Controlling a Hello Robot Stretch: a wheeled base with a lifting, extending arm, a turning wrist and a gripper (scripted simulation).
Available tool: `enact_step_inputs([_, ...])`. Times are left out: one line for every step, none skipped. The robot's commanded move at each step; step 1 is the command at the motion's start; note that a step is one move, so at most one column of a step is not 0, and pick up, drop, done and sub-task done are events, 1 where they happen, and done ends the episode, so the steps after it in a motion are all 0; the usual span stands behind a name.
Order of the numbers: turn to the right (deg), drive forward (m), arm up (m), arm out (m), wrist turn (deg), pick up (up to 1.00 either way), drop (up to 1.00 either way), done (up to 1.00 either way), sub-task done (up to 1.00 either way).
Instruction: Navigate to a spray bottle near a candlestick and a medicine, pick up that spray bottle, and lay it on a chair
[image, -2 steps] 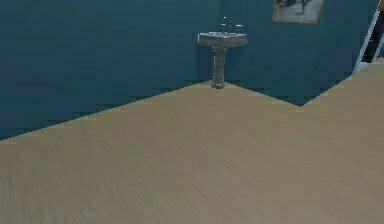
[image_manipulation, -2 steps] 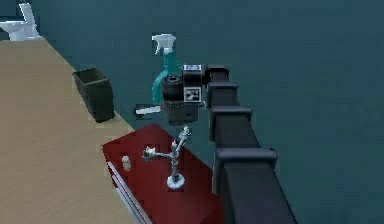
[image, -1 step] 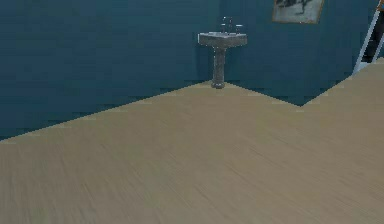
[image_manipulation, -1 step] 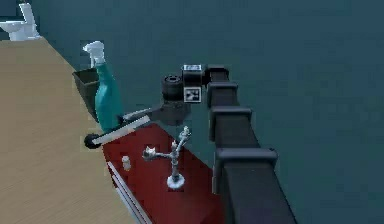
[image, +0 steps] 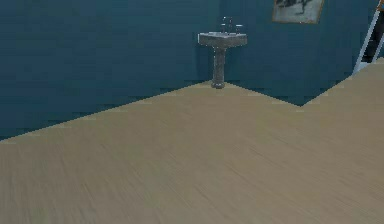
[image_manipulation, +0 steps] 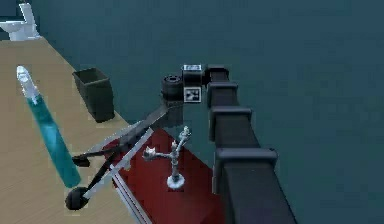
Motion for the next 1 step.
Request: enact_step_inputs([0.0, 0.0, 0.0, 0.0, -15.0, 0.0, 0.0, 0.0, 0.0])
